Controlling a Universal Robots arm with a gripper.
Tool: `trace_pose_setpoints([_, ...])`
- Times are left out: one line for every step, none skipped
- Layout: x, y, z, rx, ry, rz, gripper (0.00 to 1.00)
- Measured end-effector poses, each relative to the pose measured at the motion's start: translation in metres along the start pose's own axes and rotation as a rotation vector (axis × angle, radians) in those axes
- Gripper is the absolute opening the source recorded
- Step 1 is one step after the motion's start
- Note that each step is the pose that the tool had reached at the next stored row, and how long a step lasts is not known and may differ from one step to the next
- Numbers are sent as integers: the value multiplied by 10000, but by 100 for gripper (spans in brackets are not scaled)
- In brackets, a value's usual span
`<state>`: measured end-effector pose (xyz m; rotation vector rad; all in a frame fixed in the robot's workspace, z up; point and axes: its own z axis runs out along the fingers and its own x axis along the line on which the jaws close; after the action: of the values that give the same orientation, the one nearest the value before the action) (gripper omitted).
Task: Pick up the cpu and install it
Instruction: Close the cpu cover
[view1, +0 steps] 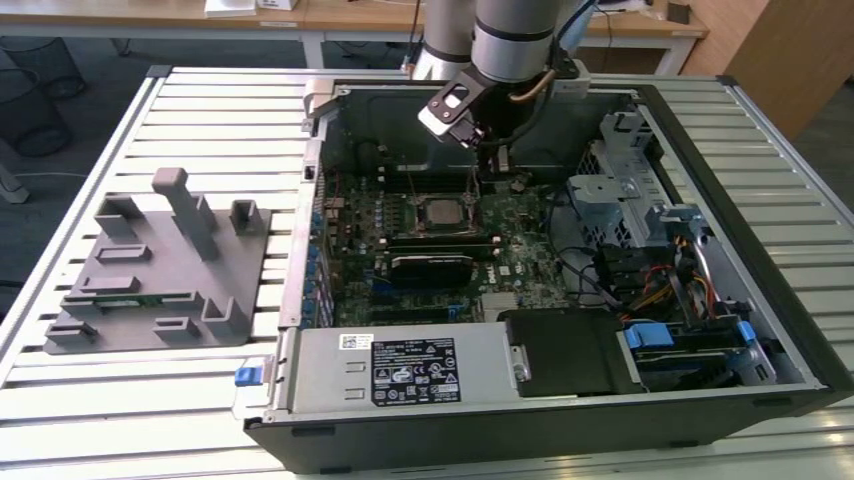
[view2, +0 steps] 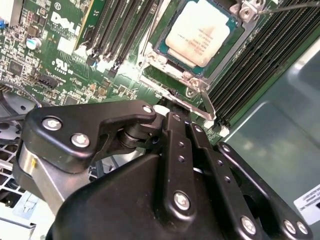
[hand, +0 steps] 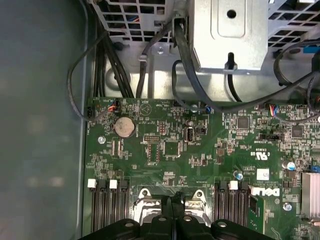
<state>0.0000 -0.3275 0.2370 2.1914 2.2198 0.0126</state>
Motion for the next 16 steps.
trace_pose_setpoints([0,-10,0,0,-1,0,11])
trace_pose_setpoints([0,-19,0,0,0,-1,11])
trace_pose_setpoints([0,-29,1,0,0,0,11])
trace_pose_setpoints([1,-40,1,-1,0,0,11])
trace_pose_setpoints([1,-51,1,0,0,0,11])
trace_pose_setpoints([1,-61,1,0,0,-1,11])
trace_pose_setpoints([1,-73,2,0,0,-1,11])
trace_pose_setpoints([1,-84,3,0,1,-1,11])
trace_pose_setpoints([1,-97,4,-1,1,0,11])
trace_pose_setpoints([2,-111,6,-1,2,0,11])
trace_pose_setpoints([2,-128,8,-1,2,0,11])
trace_pose_setpoints([2,-148,11,-1,1,-1,11])
trace_pose_setpoints([3,-169,16,-1,1,-1,11])
trace_pose_setpoints([3,-191,21,0,0,-2,11])
trace_pose_setpoints([3,-212,27,0,0,0,11])
trace_pose_setpoints([4,-231,32,0,0,0,11])
